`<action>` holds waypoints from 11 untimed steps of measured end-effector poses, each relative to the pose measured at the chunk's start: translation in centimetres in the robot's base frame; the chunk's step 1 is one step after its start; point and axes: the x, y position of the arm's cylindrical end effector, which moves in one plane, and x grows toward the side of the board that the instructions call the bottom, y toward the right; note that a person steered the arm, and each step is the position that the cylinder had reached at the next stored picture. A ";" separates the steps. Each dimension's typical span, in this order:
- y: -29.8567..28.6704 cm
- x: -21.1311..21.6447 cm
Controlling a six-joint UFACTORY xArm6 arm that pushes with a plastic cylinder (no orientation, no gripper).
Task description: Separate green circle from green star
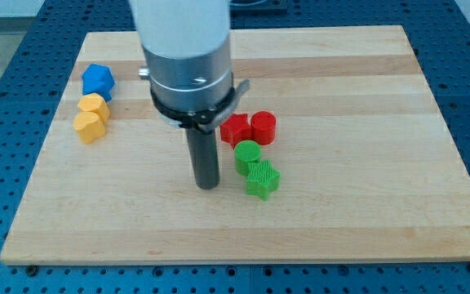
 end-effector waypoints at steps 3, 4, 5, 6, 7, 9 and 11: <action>8.9 -1.6; 11.9 -1.7; 12.7 -1.3; 12.0 -1.3; 11.0 -1.3; 10.8 -3.5; 10.9 -4.9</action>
